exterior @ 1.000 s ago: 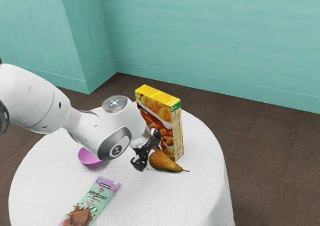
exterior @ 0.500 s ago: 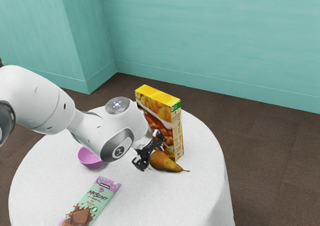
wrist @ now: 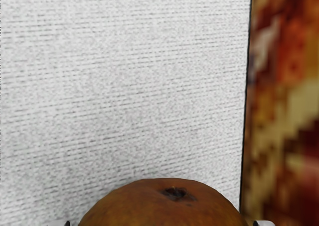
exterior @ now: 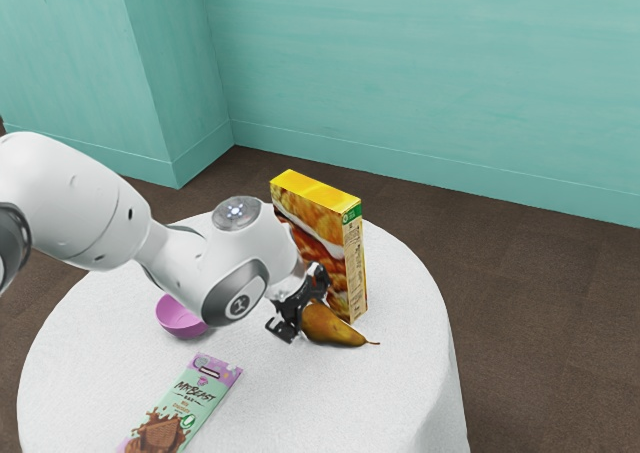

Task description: Place the pear in the bowl.

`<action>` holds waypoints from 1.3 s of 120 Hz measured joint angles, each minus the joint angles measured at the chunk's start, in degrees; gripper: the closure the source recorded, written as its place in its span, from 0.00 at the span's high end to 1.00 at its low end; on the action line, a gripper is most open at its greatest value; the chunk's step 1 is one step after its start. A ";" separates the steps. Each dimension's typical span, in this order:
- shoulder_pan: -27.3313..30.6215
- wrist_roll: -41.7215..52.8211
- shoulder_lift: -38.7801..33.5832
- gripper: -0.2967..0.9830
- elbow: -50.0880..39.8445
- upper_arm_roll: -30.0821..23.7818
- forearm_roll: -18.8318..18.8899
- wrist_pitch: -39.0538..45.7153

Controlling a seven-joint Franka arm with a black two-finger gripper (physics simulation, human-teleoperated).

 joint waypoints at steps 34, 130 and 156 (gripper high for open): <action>2.80 0.27 -12.63 0.50 -7.00 -0.04 0.06 -2.81; 19.97 0.68 -20.87 0.66 -13.97 -0.13 0.07 -9.94; 23.27 2.41 -30.81 0.72 -13.83 -0.64 0.15 -16.26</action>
